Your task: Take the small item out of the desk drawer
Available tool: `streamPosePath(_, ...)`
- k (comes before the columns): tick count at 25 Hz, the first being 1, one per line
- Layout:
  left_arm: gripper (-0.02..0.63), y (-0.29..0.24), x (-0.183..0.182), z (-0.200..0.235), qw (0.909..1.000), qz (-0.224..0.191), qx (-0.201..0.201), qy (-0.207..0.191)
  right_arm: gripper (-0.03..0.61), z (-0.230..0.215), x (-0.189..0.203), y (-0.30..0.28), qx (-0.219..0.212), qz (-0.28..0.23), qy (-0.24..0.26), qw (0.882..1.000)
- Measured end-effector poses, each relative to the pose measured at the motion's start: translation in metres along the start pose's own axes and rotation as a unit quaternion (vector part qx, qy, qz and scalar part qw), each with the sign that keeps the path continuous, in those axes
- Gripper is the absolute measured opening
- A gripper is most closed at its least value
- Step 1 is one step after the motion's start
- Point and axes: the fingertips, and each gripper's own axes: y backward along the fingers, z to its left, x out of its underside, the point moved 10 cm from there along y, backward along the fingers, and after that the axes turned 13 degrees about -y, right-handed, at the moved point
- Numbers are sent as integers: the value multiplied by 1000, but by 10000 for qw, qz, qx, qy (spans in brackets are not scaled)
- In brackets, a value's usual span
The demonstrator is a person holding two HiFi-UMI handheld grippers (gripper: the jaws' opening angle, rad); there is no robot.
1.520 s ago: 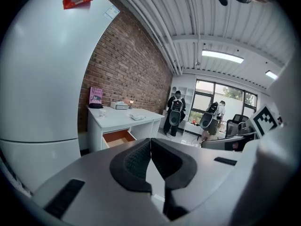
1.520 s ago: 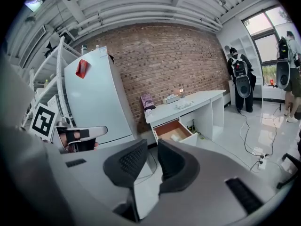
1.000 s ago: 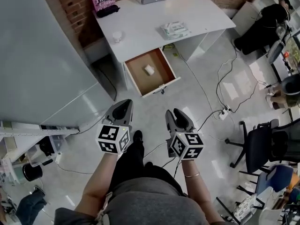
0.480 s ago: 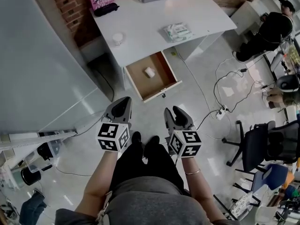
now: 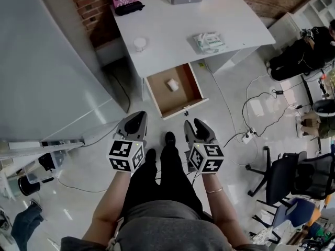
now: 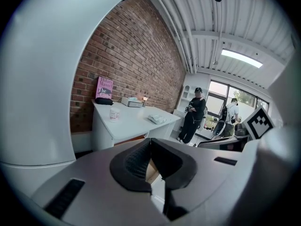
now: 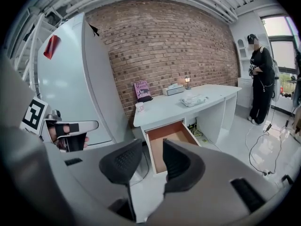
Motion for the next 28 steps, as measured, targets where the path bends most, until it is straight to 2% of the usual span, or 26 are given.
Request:
streamPosePath(13, 23, -43, 4, 4, 9969, 383, -590, 365, 147, -39, -34, -84, -273, 700, 515, 9958)
streamPosePath(28, 23, -87, 26, 7, 9865, 759, -1191, 824, 170, -74, -43, -190, -660, 1707, 1177, 9760)
